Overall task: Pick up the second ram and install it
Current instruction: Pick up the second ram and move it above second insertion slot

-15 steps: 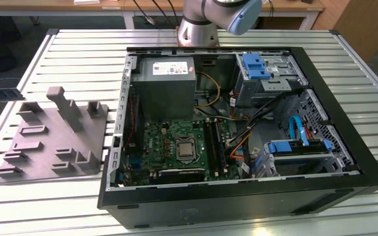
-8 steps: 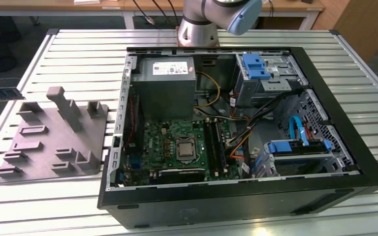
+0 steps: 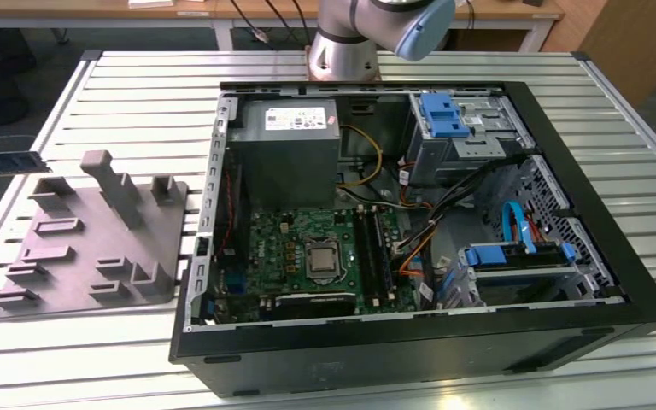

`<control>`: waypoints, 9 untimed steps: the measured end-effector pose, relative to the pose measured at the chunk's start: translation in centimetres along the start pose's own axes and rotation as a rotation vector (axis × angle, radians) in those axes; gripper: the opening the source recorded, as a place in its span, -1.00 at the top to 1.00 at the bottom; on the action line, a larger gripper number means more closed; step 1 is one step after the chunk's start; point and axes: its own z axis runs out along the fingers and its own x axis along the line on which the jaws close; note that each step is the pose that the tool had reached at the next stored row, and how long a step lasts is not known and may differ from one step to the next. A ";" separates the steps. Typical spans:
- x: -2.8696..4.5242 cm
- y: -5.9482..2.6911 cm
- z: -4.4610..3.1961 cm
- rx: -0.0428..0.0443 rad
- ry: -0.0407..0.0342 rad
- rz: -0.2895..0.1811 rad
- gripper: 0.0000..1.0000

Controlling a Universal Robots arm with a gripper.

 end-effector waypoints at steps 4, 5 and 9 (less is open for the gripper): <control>0.03 -0.96 -0.02 0.0001 -0.0001 0.000 0.72; 0.04 -1.17 -0.03 0.0001 -0.0001 0.000 0.72; 0.06 -1.91 -0.06 0.0001 -0.0001 0.000 0.72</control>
